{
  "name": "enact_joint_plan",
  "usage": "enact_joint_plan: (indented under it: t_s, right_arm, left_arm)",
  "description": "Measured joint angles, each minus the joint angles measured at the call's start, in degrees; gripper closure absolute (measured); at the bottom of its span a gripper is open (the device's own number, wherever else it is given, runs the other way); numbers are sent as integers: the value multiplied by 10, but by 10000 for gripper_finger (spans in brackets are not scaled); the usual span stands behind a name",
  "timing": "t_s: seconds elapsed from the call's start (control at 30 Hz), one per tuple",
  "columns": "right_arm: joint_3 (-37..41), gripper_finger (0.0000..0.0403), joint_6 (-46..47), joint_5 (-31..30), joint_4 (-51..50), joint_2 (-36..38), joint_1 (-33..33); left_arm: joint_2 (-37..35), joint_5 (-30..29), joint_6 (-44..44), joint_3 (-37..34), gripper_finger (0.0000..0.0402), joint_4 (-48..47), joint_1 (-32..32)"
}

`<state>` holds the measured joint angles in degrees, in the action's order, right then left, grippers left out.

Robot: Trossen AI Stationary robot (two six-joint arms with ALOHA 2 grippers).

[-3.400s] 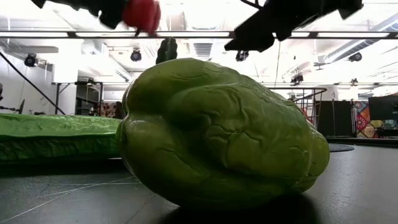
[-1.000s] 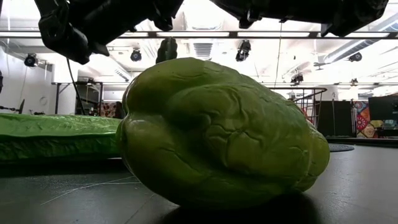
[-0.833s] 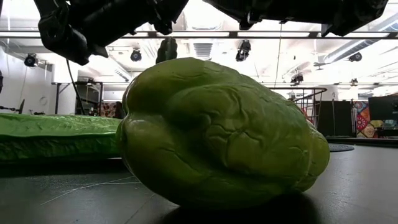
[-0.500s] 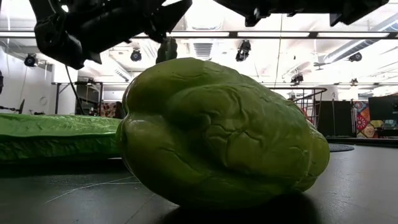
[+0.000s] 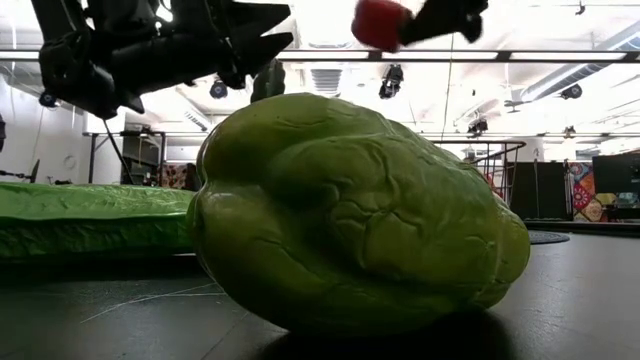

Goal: Build produce basket
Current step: Put the red bell pepper into the gold wire basket

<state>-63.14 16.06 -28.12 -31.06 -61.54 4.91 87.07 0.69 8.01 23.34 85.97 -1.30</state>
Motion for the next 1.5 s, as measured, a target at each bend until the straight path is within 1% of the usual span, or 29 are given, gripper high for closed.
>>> enact_joint_plan:
  t_s: [0.07, 0.13, 0.2, 0.27, 0.33, 0.4, 0.5, 0.57, 0.67, 0.87, 1.23, 1.33, 1.5]
  right_arm:
    - [-57, 390, 64, 12, -130, -17, -34]
    - [-104, 390, 107, 48, -236, -38, -72]
    - [-140, 390, 128, 96, -317, -62, -110]
    - [-166, 390, 119, 158, -385, -87, -145]
    - [-182, 390, 101, 219, -438, -111, -177]
    - [-192, 390, 93, 265, -478, -134, -206]
    - [-199, 390, 63, 312, -521, -166, -243]
    - [-200, 390, 45, 332, -541, -187, -265]
    - [-200, 390, 16, 342, -554, -219, -290]
    - [-200, 390, -30, 342, -581, -282, -325]
    - [-200, 388, -72, 343, -592, -374, -334]
    - [-200, 375, -80, 343, -589, -387, -334]
    - [-200, 333, -91, 342, -590, -395, -334]
  left_arm:
    - [0, -10, 0, 0, 70, 0, 0]
    - [0, -13, 0, 1, 70, 0, 0]
    - [0, -13, 0, 1, 70, 0, 0]
    - [-1, -13, 0, 1, 70, 0, 0]
    - [-1, -13, 0, 1, 70, 0, 0]
    - [-1, -13, 0, 1, 70, 0, 0]
    - [-1, -14, -1, 1, 70, 0, 0]
    - [-1, -14, -1, 1, 70, 0, 0]
    - [-1, -14, -1, 1, 70, 0, 0]
    - [-1, -14, -1, 1, 70, 1, 0]
    - [-1, -19, -1, 1, 70, 1, 0]
    - [-1, -28, -1, 1, 70, 1, 0]
    - [-1, -28, -1, 1, 70, 1, 0]
